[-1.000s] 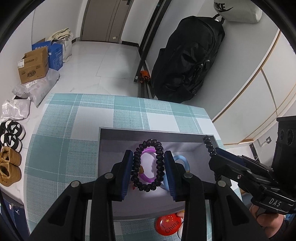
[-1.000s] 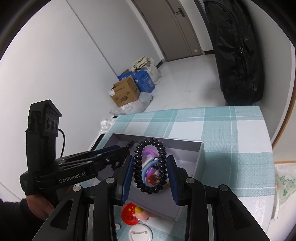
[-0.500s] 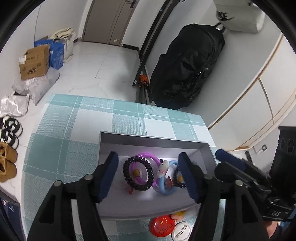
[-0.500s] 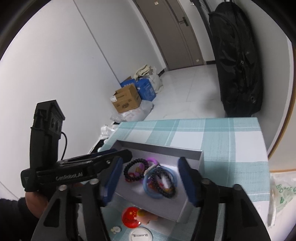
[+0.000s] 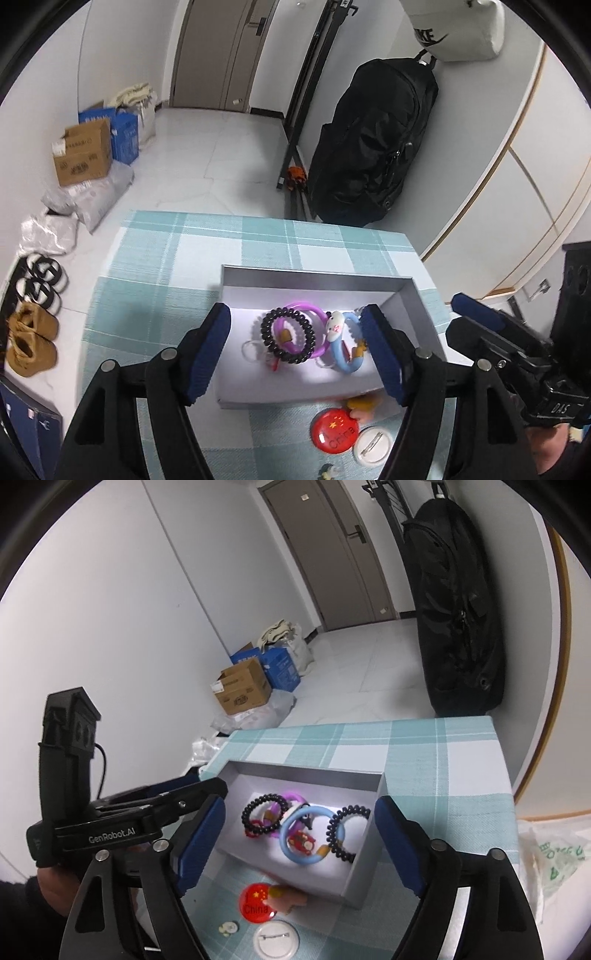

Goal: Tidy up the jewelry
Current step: 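Lift both open tools out of the box toward the remaining items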

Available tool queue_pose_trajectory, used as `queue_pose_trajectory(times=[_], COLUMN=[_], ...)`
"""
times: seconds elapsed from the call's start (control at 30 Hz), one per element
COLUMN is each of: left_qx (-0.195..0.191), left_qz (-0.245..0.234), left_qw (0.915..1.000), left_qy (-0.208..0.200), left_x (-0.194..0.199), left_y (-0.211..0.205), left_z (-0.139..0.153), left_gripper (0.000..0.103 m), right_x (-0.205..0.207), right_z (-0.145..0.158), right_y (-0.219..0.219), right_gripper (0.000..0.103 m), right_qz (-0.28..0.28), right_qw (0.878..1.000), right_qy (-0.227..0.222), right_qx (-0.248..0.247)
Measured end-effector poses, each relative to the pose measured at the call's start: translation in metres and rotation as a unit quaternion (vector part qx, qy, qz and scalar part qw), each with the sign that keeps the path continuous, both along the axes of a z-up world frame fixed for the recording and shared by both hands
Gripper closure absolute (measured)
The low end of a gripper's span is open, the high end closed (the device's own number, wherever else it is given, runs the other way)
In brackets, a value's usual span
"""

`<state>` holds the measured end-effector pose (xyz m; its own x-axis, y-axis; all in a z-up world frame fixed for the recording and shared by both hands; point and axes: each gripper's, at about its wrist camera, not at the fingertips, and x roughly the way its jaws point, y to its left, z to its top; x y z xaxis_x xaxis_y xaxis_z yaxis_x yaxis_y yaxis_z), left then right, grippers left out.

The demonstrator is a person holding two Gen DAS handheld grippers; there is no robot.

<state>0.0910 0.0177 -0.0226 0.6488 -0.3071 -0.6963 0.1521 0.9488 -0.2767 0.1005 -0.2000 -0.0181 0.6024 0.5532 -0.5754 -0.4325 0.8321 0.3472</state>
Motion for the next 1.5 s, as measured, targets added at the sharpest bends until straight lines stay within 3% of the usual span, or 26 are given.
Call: queue_pose_trajectory(times=[0.23, 0.53, 0.63, 0.73, 0.9, 1.03, 1.17, 1.5], left_qx=[0.024, 0.026, 0.044, 0.04, 0.04, 0.018, 0.032, 0.071], left_qz=[0.005, 0.012, 0.024, 0.033, 0.032, 0.031, 0.027, 0.017], left_qw=[0.9996, 0.9996, 0.9987, 0.9986, 0.9984, 0.9979, 0.9963, 0.9947], left_qy=[-0.011, -0.007, -0.006, 0.005, 0.023, 0.054, 0.075, 0.072], left_x=[-0.019, -0.04, -0.046, -0.049, -0.056, -0.06, -0.064, -0.074], left_y=[-0.002, 0.004, 0.005, 0.012, 0.016, 0.021, 0.019, 0.014], left_z=[-0.001, -0.004, -0.008, -0.015, -0.022, -0.031, -0.038, -0.041], left_gripper=[0.033, 0.032, 0.026, 0.023, 0.022, 0.022, 0.022, 0.022], right_x=[-0.018, -0.039, -0.046, -0.052, -0.058, -0.062, -0.063, -0.071], right_z=[0.0, -0.005, -0.007, -0.008, -0.014, -0.022, -0.031, -0.047], right_y=[0.003, -0.002, -0.002, -0.002, -0.003, -0.002, 0.001, 0.022], right_gripper=[0.01, 0.005, 0.002, 0.001, 0.0, 0.0, 0.0, 0.006], right_qz=[-0.003, -0.019, -0.017, -0.014, -0.012, -0.013, -0.011, 0.023], right_qw=[1.0, 0.998, 0.997, 0.997, 0.996, 0.995, 0.993, 0.983], right_qy=[-0.013, -0.01, -0.007, -0.003, 0.012, 0.023, 0.04, 0.048], right_qx=[-0.025, -0.063, -0.069, -0.078, -0.085, -0.098, -0.108, -0.177])
